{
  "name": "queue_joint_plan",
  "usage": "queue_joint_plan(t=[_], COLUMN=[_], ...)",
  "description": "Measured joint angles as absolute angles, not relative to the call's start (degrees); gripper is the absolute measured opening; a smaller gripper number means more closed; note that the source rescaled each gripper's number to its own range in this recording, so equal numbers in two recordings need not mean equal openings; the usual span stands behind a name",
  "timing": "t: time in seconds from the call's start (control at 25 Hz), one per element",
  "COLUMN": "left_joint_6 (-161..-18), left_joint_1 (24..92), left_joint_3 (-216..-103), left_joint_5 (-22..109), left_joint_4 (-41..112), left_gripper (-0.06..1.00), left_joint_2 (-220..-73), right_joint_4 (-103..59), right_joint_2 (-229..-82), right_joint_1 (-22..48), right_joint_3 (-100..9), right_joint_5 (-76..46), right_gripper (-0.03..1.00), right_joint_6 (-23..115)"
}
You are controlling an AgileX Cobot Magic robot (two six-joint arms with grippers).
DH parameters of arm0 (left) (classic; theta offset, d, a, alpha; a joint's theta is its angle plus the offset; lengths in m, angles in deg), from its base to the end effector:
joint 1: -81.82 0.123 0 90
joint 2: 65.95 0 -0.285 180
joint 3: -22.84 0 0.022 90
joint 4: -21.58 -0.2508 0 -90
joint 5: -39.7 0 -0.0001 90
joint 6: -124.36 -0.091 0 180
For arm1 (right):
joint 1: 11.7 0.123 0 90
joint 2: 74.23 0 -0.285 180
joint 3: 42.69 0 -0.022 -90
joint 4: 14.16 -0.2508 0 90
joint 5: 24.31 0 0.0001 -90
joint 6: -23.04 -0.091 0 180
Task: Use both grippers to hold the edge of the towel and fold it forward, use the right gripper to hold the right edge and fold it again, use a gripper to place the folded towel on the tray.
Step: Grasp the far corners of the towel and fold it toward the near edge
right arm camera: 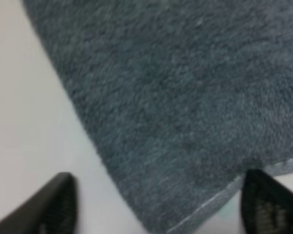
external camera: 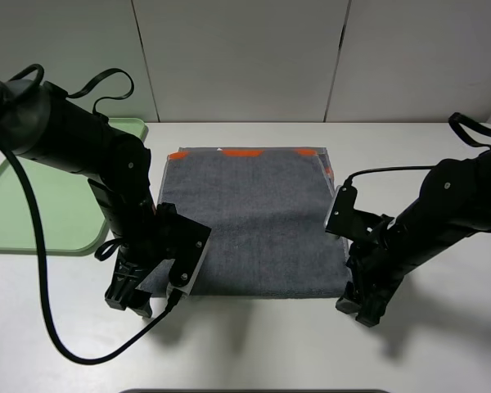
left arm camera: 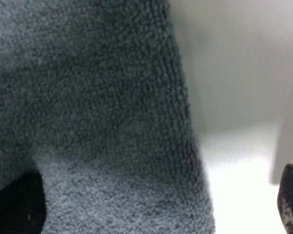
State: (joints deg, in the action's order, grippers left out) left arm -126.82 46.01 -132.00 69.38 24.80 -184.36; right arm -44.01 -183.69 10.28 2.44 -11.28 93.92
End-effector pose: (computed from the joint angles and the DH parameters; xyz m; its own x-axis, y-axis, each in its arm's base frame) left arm 0.2523 -0.1851 0.0946 0.2495 0.9659 -0.0692 0.9651 -0.2422 0.0997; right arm 0.2227 0.1010 0.0869 -0.4078 -0.8771 -0.2538 -0.8948 0.4393 -0.0802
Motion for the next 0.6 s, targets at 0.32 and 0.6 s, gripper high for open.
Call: queue_joint_plan(t=[0.32, 0.6], left_joint_6=[-126.7, -126.7], left_joint_1=[46.0, 46.0], left_joint_3=[-132.0, -132.0], left_joint_5=[69.3, 69.3], left_joint_4=[24.8, 24.8], left_gripper=[0.95, 0.95], left_joint_2=[-184.4, -184.4], right_joint_4=[-49.0, -51.7], right_joint_2=[-183.9, -184.1], right_joint_1=[10.3, 10.3], right_joint_3=[2.4, 2.4], right_joint_5=[-13.3, -14.4], right_gripper=[0.56, 0.31], right_joint_6=[93.9, 93.9])
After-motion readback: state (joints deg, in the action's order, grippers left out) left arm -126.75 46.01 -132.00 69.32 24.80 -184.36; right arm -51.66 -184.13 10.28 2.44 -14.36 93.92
